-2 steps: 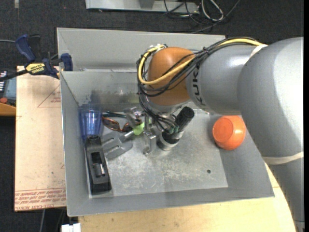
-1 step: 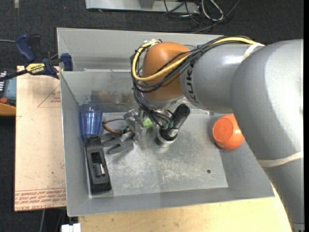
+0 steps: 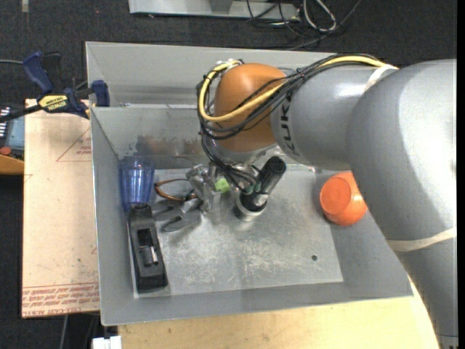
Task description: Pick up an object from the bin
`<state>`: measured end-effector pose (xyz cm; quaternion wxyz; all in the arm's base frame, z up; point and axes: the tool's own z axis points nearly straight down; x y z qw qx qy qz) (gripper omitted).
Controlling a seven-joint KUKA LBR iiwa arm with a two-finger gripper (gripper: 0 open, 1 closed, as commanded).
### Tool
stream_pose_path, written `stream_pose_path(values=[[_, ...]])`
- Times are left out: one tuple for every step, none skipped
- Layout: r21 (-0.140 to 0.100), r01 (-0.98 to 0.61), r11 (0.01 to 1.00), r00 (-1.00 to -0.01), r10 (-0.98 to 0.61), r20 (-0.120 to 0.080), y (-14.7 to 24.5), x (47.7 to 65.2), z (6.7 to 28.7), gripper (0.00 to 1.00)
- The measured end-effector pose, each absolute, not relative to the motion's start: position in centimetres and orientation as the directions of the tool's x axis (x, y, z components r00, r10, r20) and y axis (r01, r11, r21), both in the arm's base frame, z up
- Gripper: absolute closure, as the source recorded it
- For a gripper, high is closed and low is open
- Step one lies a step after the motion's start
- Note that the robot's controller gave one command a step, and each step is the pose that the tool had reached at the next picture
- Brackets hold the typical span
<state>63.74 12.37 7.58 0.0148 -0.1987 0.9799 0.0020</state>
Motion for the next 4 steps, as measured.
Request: stream_pose_path(values=[[-0.001,-0.39,0.921,-0.921,-0.389,-0.027,12.4,63.6,9.2,1.0],[-0.001,-0.389,0.921,-0.921,-0.389,-0.027,12.4,63.6,11.6,1.0],[-0.001,-0.388,0.921,-0.921,-0.388,-0.031,12.4,63.7,13.7,1.0],[-0.001,-0.388,0.922,-0.921,-0.387,-0.036,12.5,63.8,14.4,1.0]])
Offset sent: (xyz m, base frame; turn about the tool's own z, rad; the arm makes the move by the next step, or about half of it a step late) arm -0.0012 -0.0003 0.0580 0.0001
